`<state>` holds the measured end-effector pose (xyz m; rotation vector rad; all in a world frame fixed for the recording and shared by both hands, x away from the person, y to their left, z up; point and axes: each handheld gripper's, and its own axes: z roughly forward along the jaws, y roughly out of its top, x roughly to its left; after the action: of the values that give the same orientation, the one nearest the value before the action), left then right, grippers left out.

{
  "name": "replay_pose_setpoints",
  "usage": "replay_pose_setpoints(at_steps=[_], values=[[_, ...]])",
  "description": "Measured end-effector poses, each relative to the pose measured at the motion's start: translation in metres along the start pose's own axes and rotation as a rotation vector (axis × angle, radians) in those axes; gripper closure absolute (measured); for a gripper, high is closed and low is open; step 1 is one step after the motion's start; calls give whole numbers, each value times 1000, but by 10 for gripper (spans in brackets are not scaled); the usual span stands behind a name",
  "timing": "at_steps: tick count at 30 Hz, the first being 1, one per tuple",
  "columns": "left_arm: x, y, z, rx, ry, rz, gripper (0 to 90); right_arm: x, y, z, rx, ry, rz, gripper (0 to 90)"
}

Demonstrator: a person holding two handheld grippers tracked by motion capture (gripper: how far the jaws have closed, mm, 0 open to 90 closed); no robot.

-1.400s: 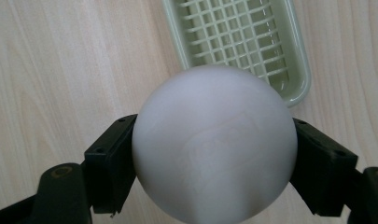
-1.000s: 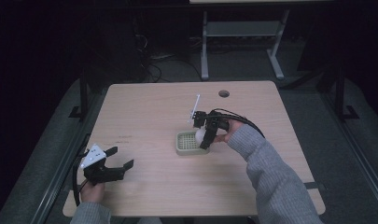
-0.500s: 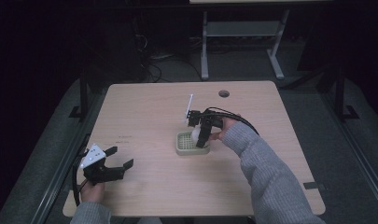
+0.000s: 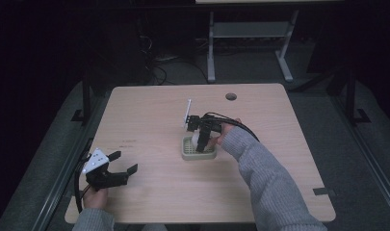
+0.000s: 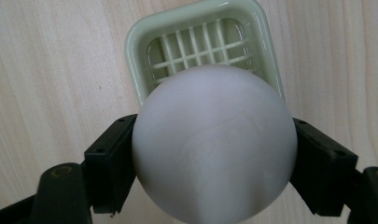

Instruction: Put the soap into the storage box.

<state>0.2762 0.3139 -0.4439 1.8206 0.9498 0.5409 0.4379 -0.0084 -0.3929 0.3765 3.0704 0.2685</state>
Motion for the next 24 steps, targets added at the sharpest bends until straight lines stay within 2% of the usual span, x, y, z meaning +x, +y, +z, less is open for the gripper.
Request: replay_pose_setpoints(at_steps=[24], values=[[0, 0, 0, 7, -1, 7, 128, -6, 6, 20, -1, -12, 12, 231]])
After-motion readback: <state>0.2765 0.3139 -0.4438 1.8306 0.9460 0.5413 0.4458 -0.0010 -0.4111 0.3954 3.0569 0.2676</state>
